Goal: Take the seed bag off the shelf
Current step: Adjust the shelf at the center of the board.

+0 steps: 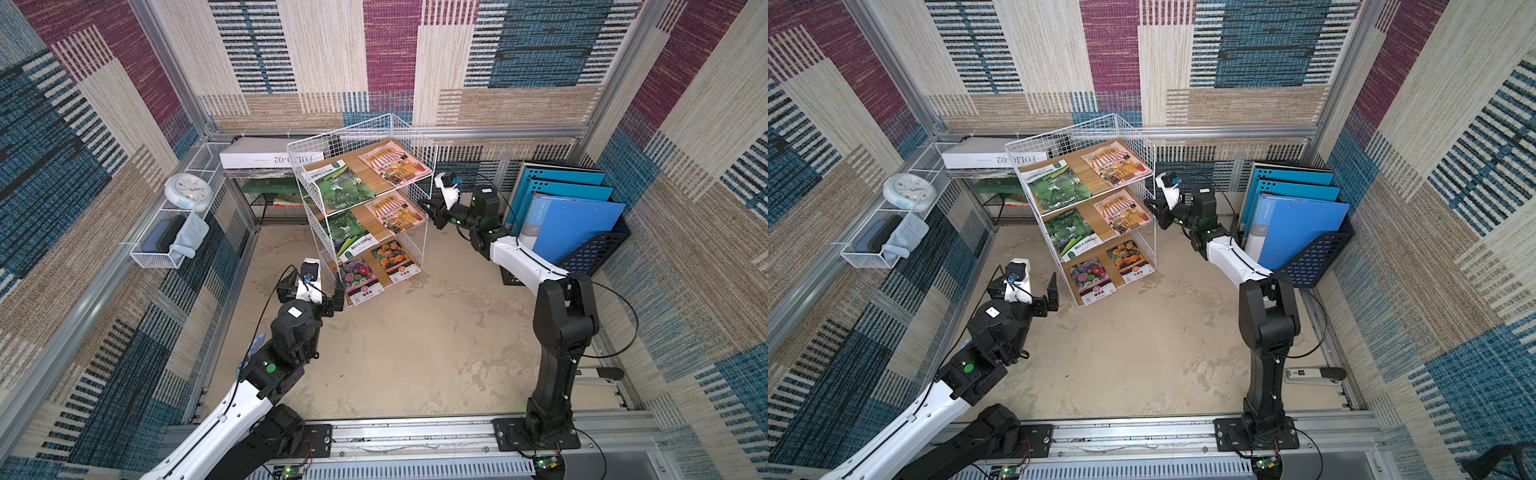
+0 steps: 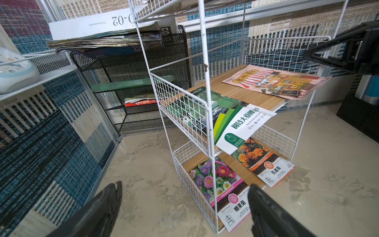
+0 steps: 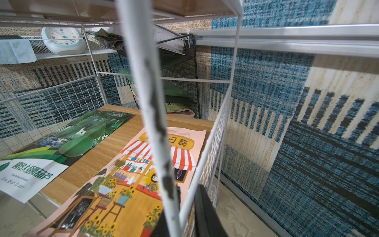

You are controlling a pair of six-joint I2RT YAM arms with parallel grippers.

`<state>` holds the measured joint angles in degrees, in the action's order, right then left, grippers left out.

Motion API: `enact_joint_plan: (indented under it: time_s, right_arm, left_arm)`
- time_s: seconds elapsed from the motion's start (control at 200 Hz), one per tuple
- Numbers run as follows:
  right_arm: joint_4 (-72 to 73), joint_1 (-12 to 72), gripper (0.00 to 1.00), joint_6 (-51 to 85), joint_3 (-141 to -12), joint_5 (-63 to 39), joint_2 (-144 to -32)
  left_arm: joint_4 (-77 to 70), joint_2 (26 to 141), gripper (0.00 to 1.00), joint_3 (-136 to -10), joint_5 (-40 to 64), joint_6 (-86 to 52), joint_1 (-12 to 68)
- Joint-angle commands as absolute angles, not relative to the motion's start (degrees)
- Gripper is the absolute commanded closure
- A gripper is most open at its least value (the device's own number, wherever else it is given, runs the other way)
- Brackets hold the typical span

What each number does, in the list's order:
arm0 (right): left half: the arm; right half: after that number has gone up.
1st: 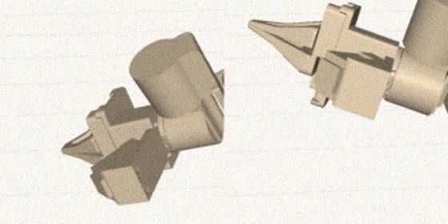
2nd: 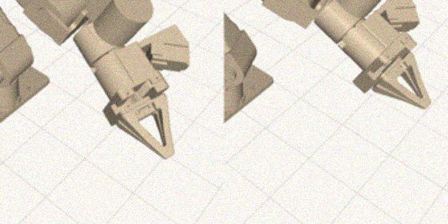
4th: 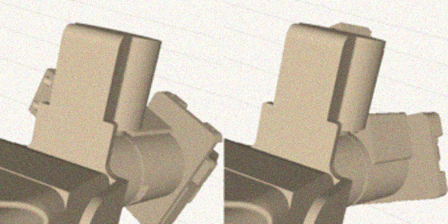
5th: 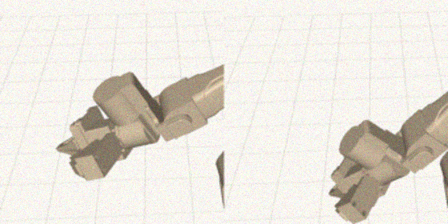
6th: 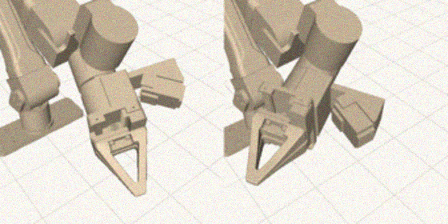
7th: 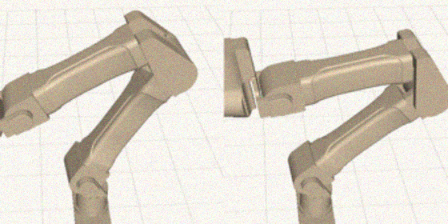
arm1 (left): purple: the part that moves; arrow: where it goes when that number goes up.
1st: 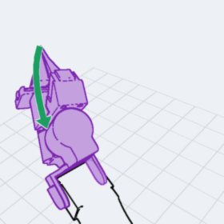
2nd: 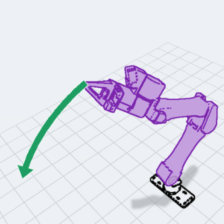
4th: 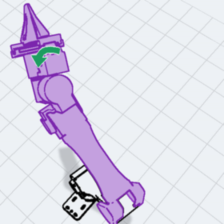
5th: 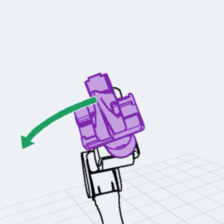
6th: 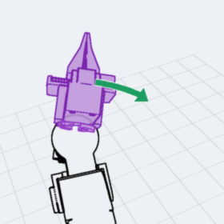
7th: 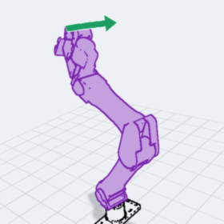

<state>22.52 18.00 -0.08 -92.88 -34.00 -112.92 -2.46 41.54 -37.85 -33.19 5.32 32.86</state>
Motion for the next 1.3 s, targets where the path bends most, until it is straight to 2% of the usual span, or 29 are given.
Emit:
enact_joint_plan:
  time_s: [0.0, 0.17, 0.496, 1.297]
  right_arm:
    - [24.87, 18.21, 0.87, 1.36, -93.81, -34.09, -113.46]
    - [25.11, 18.66, 1.0, 2.1, -94.56, -33.93, -113.89]
    - [25.99, 20.45, 1.0, 3.42, -90.86, -27.75, -110.04]
    - [36.77, 22.92, 1.0, 5.86, -56.98, 16.07, -81.95]
  left_arm:
    - [-2.8, 41.33, 0.01, -38.25, -32.92, 6.02, 32.87]
    - [-2.81, 41.24, 0.01, -38.19, -32.88, 6.17, 32.96]
    - [-2.81, 41.74, 0.01, -38.06, -32.86, 5.99, 32.96]
    - [-5.77, 41.85, 0.01, -33.96, -31.03, 4.59, 33.13]
